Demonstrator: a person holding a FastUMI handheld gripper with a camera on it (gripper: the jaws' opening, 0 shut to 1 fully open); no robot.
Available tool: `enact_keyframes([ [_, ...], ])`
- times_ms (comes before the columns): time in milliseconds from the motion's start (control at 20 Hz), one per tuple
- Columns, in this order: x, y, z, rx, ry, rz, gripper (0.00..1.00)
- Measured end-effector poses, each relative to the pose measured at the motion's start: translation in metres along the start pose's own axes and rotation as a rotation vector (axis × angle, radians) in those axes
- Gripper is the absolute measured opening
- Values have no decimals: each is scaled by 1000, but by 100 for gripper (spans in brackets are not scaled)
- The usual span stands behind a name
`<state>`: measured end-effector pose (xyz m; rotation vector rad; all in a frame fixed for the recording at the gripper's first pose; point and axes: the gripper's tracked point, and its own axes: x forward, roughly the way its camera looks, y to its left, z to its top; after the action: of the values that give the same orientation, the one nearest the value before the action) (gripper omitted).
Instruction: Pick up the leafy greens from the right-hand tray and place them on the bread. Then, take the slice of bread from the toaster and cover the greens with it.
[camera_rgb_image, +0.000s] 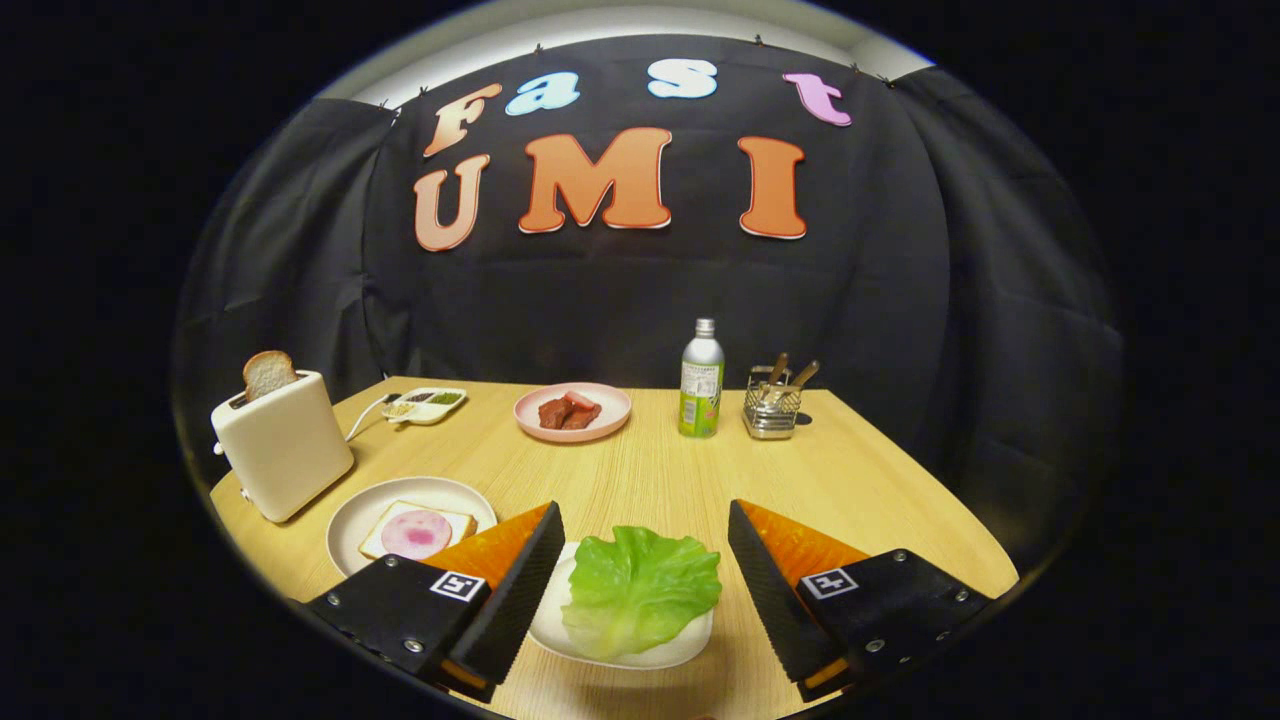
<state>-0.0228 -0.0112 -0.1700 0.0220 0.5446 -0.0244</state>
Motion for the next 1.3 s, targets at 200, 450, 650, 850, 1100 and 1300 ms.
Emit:
enact_keyframes([
  [200,14,9,-34,0,158,36,99],
  [450,23,22,-62,80,325,85,97],
  [650,31,14,-74,124,438,49,96],
  [850,35,12,-89,140,574,30,93],
  [1100,44,8,-104,86,706,-24,89],
  [1300,48,10,-104,25,717,-41,77],
])
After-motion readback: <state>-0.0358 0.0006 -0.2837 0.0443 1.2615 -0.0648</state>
